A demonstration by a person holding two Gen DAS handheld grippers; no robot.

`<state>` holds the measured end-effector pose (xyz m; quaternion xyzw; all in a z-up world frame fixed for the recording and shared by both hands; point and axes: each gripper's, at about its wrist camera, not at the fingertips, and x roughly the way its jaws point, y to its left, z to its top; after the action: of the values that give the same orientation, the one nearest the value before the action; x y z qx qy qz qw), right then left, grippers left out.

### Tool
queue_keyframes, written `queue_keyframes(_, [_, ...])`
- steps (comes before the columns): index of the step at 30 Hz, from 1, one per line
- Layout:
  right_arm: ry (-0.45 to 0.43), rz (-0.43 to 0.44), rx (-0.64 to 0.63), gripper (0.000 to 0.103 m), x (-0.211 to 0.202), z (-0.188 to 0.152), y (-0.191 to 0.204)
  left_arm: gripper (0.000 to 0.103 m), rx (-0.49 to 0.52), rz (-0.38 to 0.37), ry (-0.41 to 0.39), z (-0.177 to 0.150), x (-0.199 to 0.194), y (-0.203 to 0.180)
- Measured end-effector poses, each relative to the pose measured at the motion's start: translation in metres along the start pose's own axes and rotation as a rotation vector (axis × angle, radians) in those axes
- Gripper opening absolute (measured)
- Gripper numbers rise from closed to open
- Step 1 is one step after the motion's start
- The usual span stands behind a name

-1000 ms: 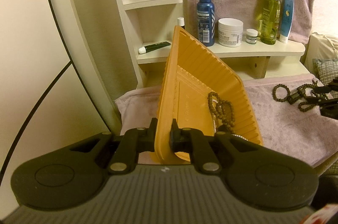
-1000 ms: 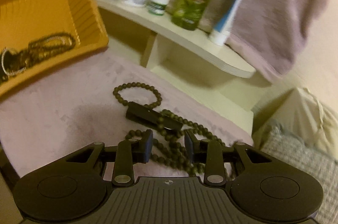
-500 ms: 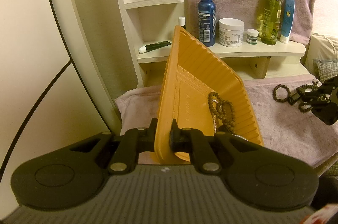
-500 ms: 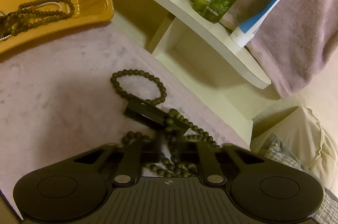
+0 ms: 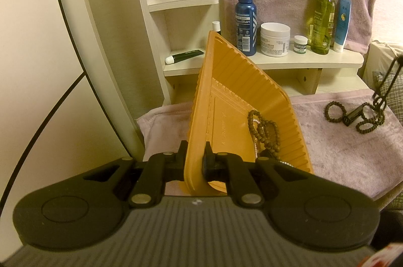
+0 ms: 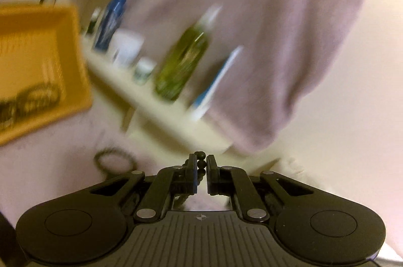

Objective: Organize jewelry
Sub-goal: 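Lift the long bead strand high and carry it over the orange tray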

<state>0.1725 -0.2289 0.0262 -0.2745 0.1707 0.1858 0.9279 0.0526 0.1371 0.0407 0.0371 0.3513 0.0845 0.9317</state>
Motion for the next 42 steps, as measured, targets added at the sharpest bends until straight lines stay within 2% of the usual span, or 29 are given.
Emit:
queue_keyframes(12, [-0.227,-0.108,0.058,0.007,-0.091,0.076,-0.068,0.009,0.007,0.002,-0.004,0.000,-0.003,-0.003])
queue_keyframes(22, [-0.347,-0.134,0.030,0.007,-0.127,0.122,-0.091,0.009,0.007,0.001,-0.003,0.000,-0.003,-0.003])
queue_keyframes(30, [-0.426,-0.099,0.006,0.007,-0.147,0.153,-0.091,0.009,0.008,-0.001,-0.002,0.000,-0.003,-0.003])
queue_keyframes(42, [-0.539,0.080,-0.036,0.007,-0.149,0.214,-0.062,0.009,0.006,-0.009,0.004,0.001,-0.002,0.001])
